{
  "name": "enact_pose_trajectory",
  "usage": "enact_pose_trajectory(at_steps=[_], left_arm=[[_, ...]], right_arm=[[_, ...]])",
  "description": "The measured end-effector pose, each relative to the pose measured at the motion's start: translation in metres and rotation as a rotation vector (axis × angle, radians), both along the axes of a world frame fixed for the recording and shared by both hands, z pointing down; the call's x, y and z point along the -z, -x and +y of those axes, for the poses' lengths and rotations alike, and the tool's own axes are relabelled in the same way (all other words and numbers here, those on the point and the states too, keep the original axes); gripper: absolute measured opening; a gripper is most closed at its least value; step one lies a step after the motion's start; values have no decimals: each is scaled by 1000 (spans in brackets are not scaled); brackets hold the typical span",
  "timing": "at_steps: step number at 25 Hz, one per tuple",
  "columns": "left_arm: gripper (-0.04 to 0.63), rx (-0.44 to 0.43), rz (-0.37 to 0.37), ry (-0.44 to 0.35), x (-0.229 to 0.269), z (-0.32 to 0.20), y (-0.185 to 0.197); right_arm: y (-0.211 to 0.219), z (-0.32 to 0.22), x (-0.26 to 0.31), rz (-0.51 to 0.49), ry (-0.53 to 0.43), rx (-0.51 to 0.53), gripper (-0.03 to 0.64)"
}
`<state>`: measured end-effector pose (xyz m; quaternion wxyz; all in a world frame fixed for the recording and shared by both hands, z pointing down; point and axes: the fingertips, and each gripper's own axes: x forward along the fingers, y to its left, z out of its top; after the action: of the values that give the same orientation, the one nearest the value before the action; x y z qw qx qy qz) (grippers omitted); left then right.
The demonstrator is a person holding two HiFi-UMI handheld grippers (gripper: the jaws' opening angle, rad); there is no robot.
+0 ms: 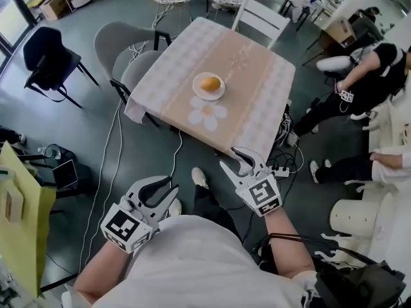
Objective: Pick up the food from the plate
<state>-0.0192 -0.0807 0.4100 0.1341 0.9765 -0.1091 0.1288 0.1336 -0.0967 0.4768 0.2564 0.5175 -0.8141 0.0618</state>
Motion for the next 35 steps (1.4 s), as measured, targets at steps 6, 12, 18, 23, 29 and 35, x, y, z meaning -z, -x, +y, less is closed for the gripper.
enact_pose_trajectory(at_steps=[6, 12, 18, 23, 29, 35], left_arm=[[97, 187, 3, 36, 18, -67, -36], [114, 339, 2, 50, 23, -108, -56], [115, 457, -57, 6, 22, -133, -42], [115, 560, -76, 6, 25, -147, -28], [114, 624, -97, 6, 24, -158, -20], [115, 647, -116, 8, 21, -167, -19]], right_arm=[[-55, -111, -23, 48, 27, 164, 221], [-102, -207, -67, 119, 83, 260, 273], [-114, -275, -115, 247, 157, 346, 318], [-114, -307, -149, 324, 205, 421, 330], [-119, -324, -187, 419, 268, 510, 337], [-120, -334, -203, 455, 280, 535, 336]])
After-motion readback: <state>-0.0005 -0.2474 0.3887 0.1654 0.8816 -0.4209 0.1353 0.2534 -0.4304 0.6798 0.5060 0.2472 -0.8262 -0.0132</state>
